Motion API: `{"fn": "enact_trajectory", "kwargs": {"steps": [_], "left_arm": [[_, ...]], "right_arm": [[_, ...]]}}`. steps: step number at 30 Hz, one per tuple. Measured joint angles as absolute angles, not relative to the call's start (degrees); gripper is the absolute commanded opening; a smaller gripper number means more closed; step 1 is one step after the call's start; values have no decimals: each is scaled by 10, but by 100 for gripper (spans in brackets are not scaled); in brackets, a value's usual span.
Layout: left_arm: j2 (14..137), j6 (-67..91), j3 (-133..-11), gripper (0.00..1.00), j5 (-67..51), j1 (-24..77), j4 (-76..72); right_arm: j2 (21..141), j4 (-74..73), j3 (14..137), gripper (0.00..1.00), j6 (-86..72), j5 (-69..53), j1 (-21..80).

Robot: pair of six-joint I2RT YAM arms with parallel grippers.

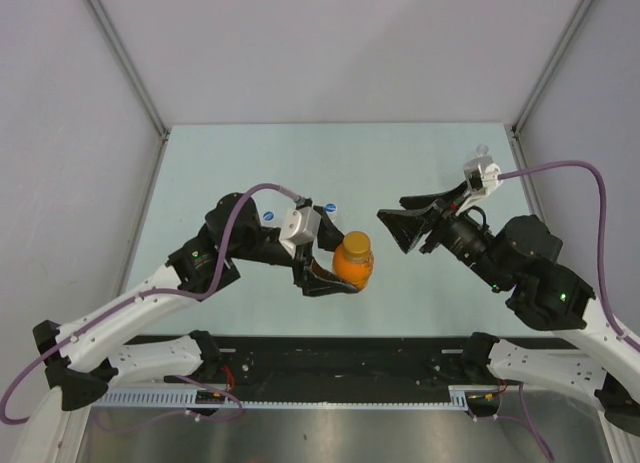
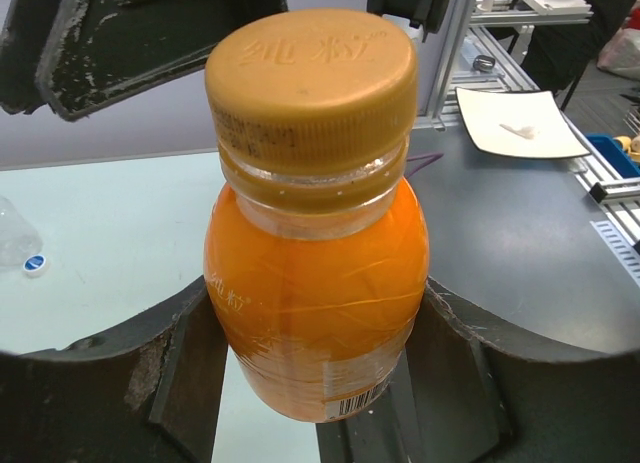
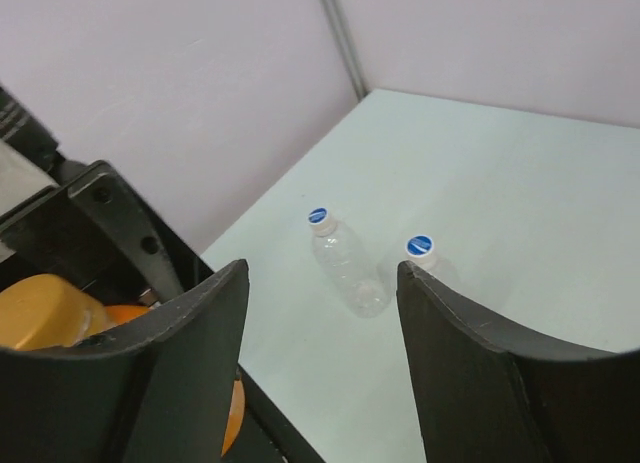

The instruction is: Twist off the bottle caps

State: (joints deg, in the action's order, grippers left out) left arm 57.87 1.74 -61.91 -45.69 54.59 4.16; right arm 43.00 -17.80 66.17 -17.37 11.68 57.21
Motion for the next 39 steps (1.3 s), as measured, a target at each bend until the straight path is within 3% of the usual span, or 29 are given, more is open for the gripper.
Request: {"fn": "enact_trajectory", "kwargs": {"steps": [7,22,39], "left_arm": [[578,-1,-619,0,-436,546,51],[603,-40,-620,0,-374,546,106],[629,-50,-636,0,-361,546,115]], "right_arm": [[416,-185,667,68,-195,153,568],[464,-180,735,73,-207,61,587],[501,-231,738,77,-192,75,616]]}}
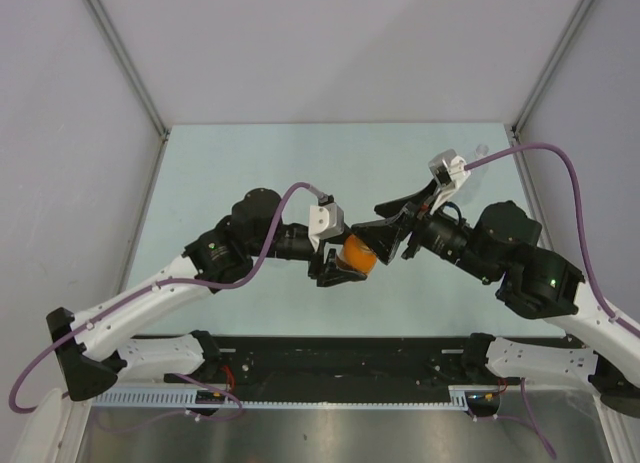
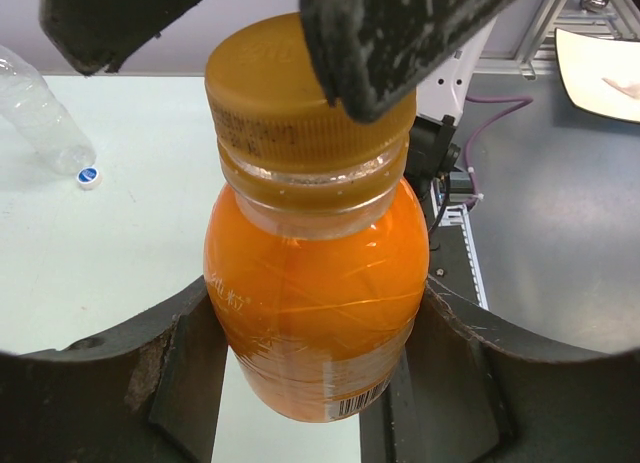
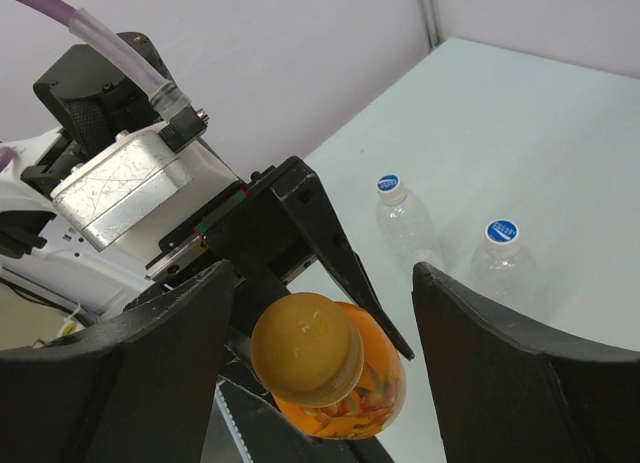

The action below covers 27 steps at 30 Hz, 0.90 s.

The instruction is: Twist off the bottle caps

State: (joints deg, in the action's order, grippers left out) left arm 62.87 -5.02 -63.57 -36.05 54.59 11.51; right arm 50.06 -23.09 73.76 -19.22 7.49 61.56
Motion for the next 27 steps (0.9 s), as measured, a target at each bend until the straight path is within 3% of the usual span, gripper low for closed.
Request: {"fn": "enact_trajectory", "kwargs": {"steps": [14,27], "left_arm": [[630,-51,-636,0,-347,546,115],[630,-50,-636,0,-346,546,116]], "right_arm": [[511,-260,738,74,-188,86,634],[511,-262,738,52,-180,98,634]]}}
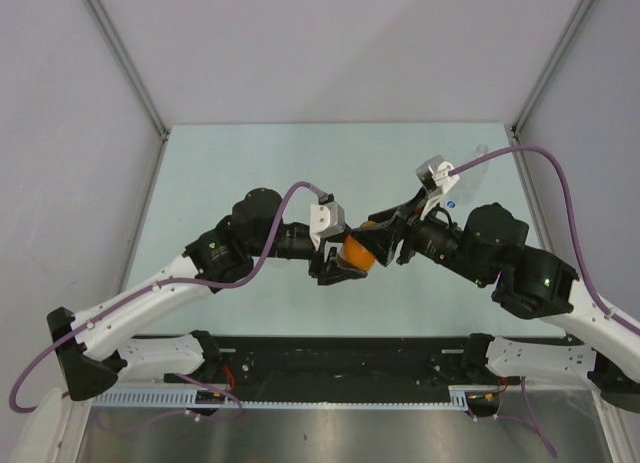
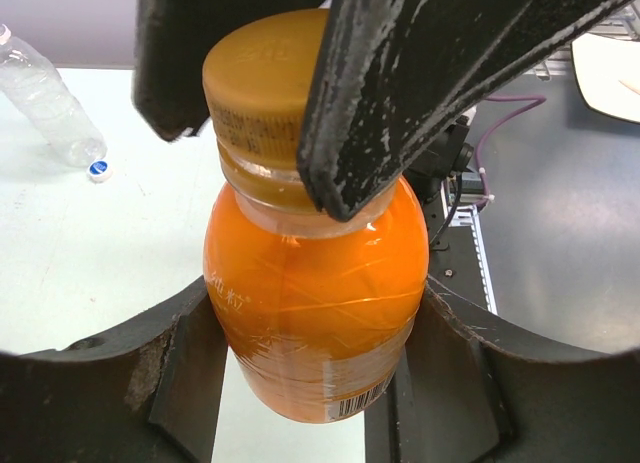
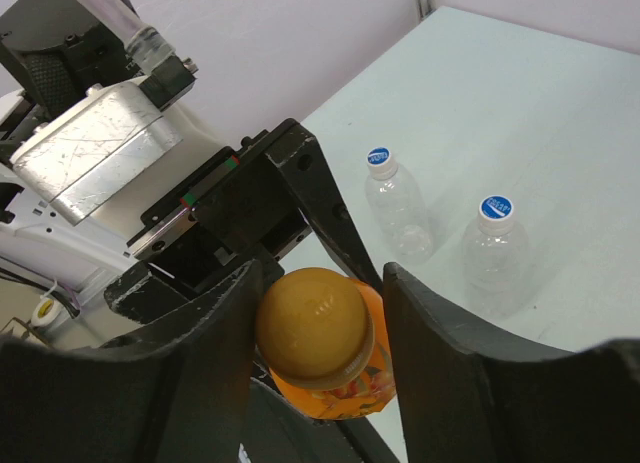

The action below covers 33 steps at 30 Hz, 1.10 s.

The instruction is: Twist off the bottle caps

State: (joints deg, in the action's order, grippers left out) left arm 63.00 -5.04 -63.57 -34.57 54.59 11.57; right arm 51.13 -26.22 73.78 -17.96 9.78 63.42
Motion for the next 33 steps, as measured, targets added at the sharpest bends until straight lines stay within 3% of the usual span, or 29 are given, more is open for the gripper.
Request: {"fn": "enact_trajectory", "kwargs": {"steps": [3,7,13,29,33], "left_arm": [[630,-50,-636,0,-343,546,117],[630,-50,-636,0,-342,546,118],[630,-50,-636,0,-341,546,117],[629,-50,-634,0,-342,546,117],[622,-50,-623,0,-342,546,114]], "right_arm": [[512,-261,739,45,-179,95,637],[511,-259,740,28,-178,97,637],[508,-259,740,17,-177,97,637],[487,-263,747,14,-168,149,636],[473,-265,747,8,-164,190,634]]}}
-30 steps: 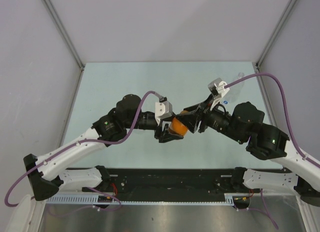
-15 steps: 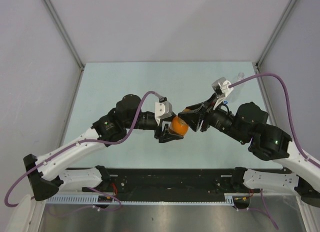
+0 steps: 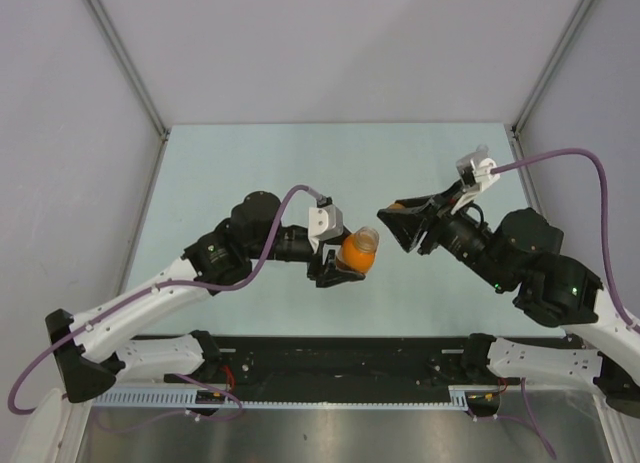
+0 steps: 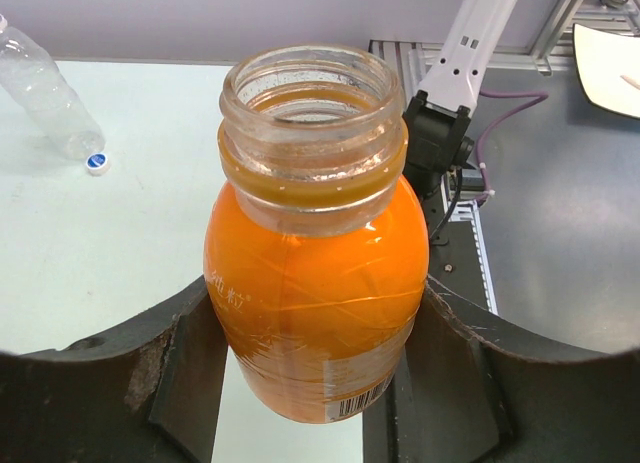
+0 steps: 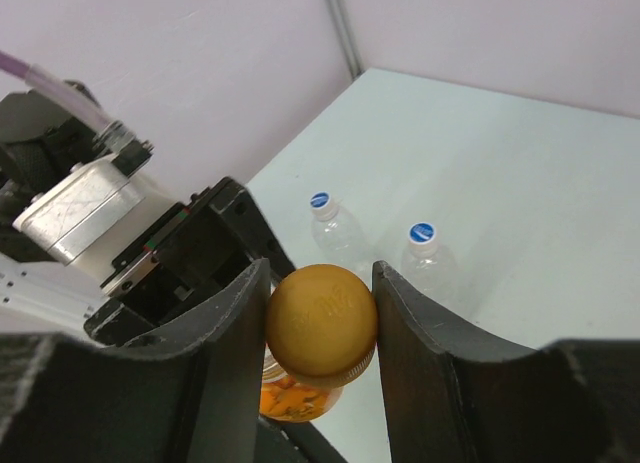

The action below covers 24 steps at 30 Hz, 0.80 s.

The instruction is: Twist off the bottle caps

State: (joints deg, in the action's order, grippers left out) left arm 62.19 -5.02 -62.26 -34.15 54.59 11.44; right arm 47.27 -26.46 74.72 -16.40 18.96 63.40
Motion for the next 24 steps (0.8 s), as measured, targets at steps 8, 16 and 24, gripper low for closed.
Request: {"fn": "enact_trajectory", "kwargs": {"steps": [8,16,24], "left_arm": [[591,-48,-583,1,-333,546,113],[532,-43,-551,1,-320,548,113],[475,-40,-531,2,-302,555,114]], "right_arm": [[473,-291,752,0,-163,254,558],[510,-287,718,0,-179,265,409],[526,-270,591,0,-240,264,253]]}}
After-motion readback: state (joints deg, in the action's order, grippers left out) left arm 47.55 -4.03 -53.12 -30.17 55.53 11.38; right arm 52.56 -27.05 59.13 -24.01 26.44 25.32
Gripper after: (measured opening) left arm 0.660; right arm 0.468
